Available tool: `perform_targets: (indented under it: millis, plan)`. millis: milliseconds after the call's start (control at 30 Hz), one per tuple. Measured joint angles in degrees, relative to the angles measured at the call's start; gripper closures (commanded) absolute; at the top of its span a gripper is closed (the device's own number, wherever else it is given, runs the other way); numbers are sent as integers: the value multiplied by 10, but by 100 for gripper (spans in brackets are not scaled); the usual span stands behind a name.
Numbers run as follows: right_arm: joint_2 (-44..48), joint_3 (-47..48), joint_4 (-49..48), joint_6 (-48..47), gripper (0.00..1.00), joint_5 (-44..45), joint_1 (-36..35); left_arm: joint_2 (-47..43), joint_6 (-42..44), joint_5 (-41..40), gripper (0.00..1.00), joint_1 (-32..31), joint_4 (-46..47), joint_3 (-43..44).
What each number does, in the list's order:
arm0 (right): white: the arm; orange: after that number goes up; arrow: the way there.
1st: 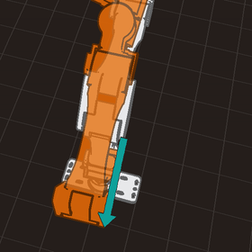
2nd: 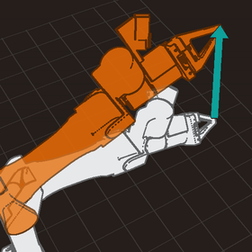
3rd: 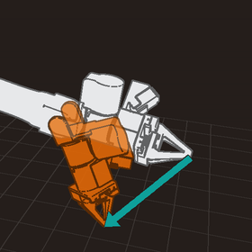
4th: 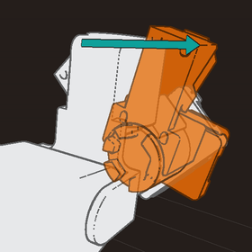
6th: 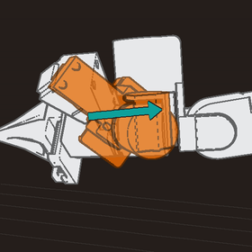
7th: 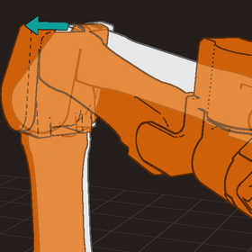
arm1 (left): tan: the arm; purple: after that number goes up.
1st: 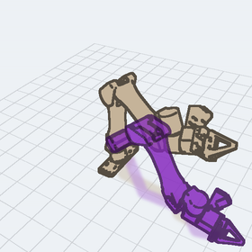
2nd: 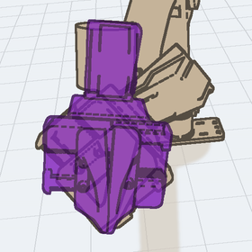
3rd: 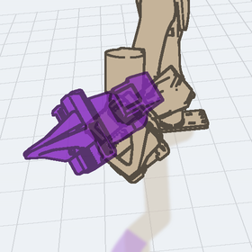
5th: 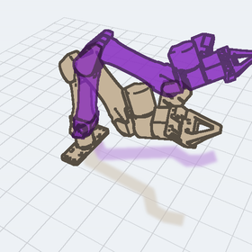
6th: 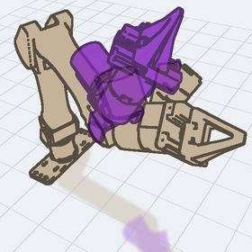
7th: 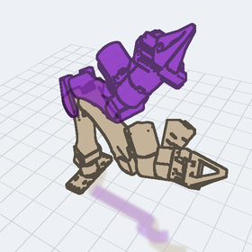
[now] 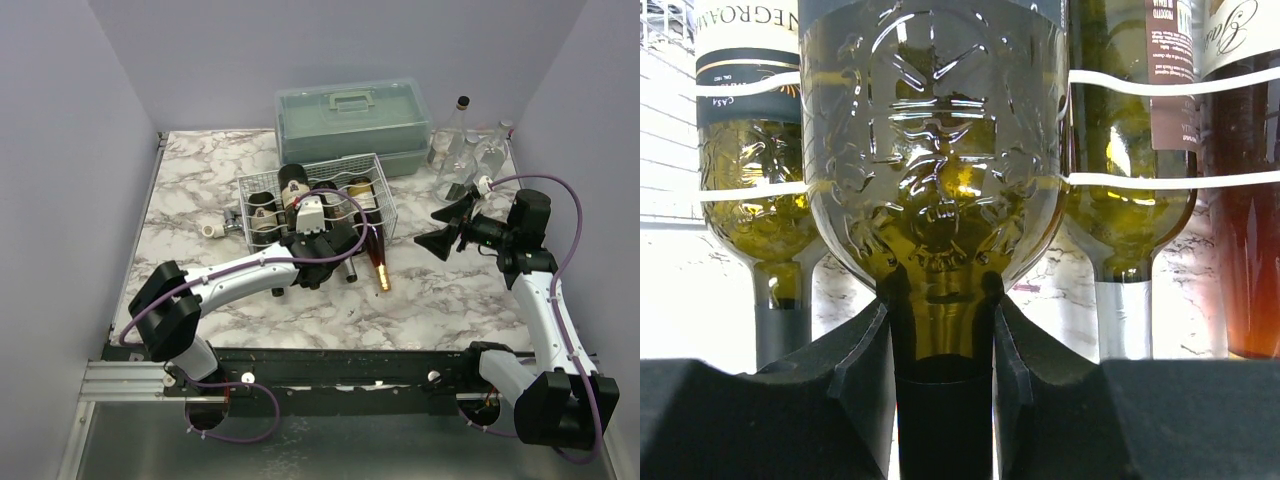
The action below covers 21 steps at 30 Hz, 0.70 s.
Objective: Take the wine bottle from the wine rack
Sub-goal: Pick up the wine bottle from the wine rack.
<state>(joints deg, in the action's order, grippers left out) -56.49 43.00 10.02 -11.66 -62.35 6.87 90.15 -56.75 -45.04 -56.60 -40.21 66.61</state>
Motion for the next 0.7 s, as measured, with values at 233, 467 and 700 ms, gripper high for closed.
perform_targets:
  millis: [233,467,700]
  plan:
    - [0,0,0,-1,7,0,0,-38,14,18,100,-1,6,-24]
    - [0,0,0,-4,7,2,0,-77,33,36,100,-2,3,-40]
    - [0,0,0,-4,7,4,0,-116,55,37,100,-2,7,-55]
